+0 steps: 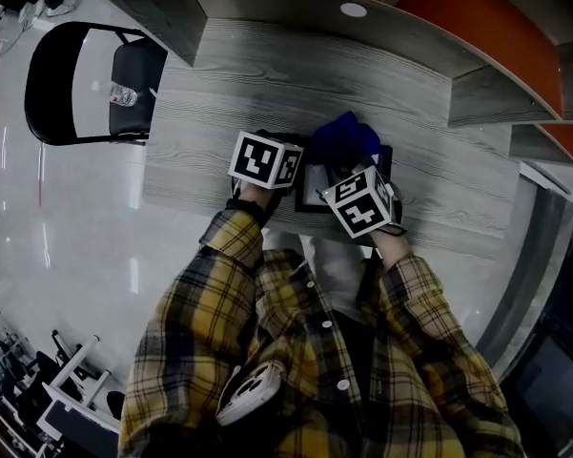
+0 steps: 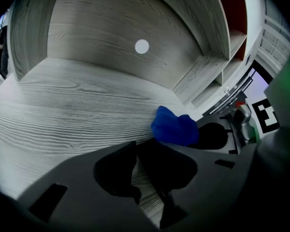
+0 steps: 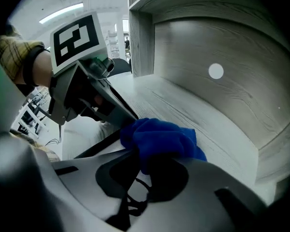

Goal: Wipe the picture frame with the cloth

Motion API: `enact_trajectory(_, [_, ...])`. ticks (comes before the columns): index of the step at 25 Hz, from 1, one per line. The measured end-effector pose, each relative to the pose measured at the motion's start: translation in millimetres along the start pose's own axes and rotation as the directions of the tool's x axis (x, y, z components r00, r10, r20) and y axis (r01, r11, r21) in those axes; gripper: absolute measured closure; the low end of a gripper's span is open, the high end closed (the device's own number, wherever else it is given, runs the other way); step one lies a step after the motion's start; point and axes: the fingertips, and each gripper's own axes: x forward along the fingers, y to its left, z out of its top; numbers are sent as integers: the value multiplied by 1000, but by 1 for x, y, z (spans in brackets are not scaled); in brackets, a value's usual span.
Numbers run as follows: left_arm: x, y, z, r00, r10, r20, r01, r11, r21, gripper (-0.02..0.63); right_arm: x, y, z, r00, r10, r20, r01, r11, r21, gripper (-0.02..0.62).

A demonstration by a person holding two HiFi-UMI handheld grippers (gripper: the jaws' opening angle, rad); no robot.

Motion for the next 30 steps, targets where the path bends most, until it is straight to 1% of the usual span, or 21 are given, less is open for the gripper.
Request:
enact_trajectory(5, [0,-2,1,1000,-17,-3,17,1000,7,497,-7,17,-17,997,71,-27,-69,994,82,554])
enact_trajectory(8, [-2,-1,0,1000,-13,3,13,1000,8,499,-14,31,-29,992,124,-37,-118,982,145,554])
enact_trajectory(11, [-1,-1,-1,1000,-8,20,8,1000,0,499,-20,44,-41,985,162,-51,-151,972,178,554])
enact_trajectory(15, [-1,-1,0,999,-16,33,16,1000,-5,499,-28,57,-52,982,185,-49,-169,960,224,554])
enact_trajectory(20, [0,-2,1,999,-23,27,23,1000,-1,499,-39,67,-60,981,190,-36,-177,957,230,554])
enact_trajectory(24, [-1,-1,0,999,-30,32,31,1000,-2,500,-46,79,-73,973,229,-20,-215,937,274,554])
enact_trajectory(27, [-1,-1,-1,999,-37,31,37,999,-2,500,-51,76,-66,977,215,6,-208,939,275,554])
enact_trajectory(30, [-1,-2,1,998,-46,31,46,999,-1,500,-63,60,-28,981,168,99,-189,944,271,554])
